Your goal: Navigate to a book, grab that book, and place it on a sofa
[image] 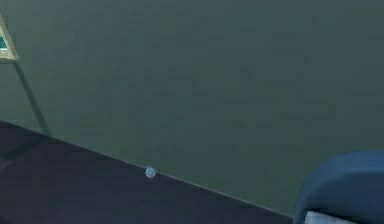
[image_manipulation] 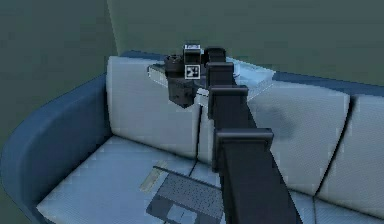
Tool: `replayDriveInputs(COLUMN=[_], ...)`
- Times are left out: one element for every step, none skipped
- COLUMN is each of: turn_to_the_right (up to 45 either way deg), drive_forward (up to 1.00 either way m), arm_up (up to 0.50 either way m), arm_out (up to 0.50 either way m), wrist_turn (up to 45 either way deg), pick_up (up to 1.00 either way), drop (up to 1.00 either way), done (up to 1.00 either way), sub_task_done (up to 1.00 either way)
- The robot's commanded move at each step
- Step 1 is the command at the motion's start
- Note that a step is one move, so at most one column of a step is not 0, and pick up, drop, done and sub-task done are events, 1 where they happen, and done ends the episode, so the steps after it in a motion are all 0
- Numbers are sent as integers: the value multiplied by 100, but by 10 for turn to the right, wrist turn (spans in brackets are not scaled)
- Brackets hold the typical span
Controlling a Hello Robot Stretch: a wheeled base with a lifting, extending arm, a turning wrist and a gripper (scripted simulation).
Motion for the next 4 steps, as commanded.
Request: replayDriveInputs(turn_to_the_right=[0, 0, 0, 0], drive_forward=[0, 0, 0, 0], arm_up=[-50, 0, 0, 0], arm_out=[0, 0, -10, 0], wrist_turn=[0, 0, 0, -450], pick_up=[0, 0, 0, 0], drop=[0, 100, 0, 0], done=[0, 0, 0, 0], sub_task_done=[0, 0, 0, 0])
